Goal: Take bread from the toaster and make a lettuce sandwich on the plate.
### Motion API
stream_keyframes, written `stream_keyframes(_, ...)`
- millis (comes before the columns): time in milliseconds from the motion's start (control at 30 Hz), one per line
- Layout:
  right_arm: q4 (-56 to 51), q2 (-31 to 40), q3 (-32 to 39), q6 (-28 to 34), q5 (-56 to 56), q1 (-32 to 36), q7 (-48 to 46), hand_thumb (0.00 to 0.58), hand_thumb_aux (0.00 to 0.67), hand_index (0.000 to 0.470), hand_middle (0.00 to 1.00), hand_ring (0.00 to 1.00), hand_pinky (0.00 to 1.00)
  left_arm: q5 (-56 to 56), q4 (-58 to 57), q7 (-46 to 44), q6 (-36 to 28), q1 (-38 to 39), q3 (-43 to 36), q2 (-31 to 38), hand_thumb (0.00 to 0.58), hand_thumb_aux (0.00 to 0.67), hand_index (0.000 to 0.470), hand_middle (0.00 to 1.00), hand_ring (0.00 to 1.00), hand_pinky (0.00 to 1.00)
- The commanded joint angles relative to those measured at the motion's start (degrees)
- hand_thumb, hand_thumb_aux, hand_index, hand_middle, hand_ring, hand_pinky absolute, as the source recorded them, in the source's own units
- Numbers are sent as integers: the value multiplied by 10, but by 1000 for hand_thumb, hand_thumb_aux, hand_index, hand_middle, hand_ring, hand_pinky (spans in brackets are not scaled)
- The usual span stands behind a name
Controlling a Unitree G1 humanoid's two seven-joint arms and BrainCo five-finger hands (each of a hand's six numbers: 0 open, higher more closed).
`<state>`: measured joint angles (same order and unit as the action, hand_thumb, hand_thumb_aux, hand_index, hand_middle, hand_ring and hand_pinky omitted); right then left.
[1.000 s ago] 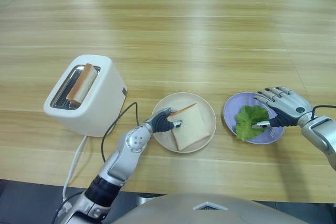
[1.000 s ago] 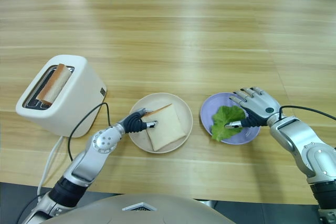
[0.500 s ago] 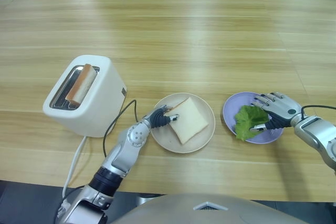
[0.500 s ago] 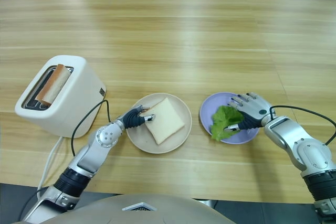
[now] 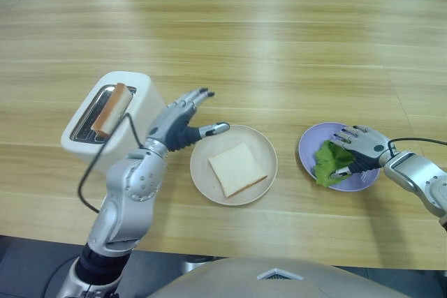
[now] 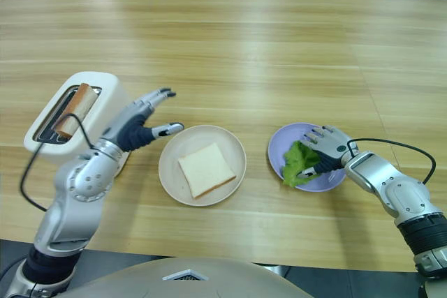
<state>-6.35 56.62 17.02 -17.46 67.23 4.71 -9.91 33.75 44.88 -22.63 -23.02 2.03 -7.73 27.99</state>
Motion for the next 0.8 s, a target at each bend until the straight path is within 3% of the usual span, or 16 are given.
stream_keyframes(33, -5, -3, 23, -3, 12, 9, -5, 0, 0, 0, 0, 0, 0, -24, 53, -23, -19, 11, 50, -2, 0, 0, 0, 0, 0, 0)
stream_keyframes(67, -5, -4, 26, -2, 13, 12, -5, 0, 0, 0, 0, 0, 0, -29, 65, -25, -20, 12, 62, -3, 0, 0, 0, 0, 0, 0)
stream_keyframes(133, -1, -5, 31, -1, 17, 14, -7, 304, 208, 143, 0, 0, 0, -43, 85, -29, -20, 13, 85, -4, 0, 0, 0, 0, 0, 0)
stream_keyframes(200, 4, -2, 34, 0, 18, 15, -10, 445, 347, 238, 0, 0, 0, -63, 111, -37, -25, 11, 109, -7, 0, 0, 0, 0, 0, 0)
stream_keyframes(233, 7, -1, 36, 0, 20, 16, -11, 445, 347, 238, 0, 0, 0, -73, 123, -41, -31, 10, 124, -8, 0, 0, 0, 0, 0, 0)
stream_keyframes(300, 14, -1, 39, 0, 22, 16, -15, 519, 452, 310, 0, 0, 0, -84, 138, -45, -37, 9, 148, -7, 0, 0, 0, 0, 0, 0)
stream_keyframes(333, 17, -1, 40, 1, 23, 15, -17, 530, 473, 325, 0, 0, 0, -89, 142, -46, -38, 8, 159, -6, 0, 0, 0, 0, 0, 0)
stream_keyframes(400, 23, -3, 45, 2, 28, 13, -18, 570, 583, 400, 0, 0, 0, -104, 147, -47, -38, 7, 184, -7, 0, 0, 0, 0, 0, 0)
stream_keyframes(433, 24, -4, 47, 2, 29, 12, -18, 580, 670, 460, 0, 0, 0, -111, 149, -48, -36, 8, 198, -7, 0, 0, 0, 0, 0, 0)
stream_keyframes(800, 60, -41, 20, 0, -27, 12, 19, 580, 670, 460, 0, 0, 0, -155, 150, -20, 9, 55, 282, -32, 0, 0, 0, 0, 0, 0)
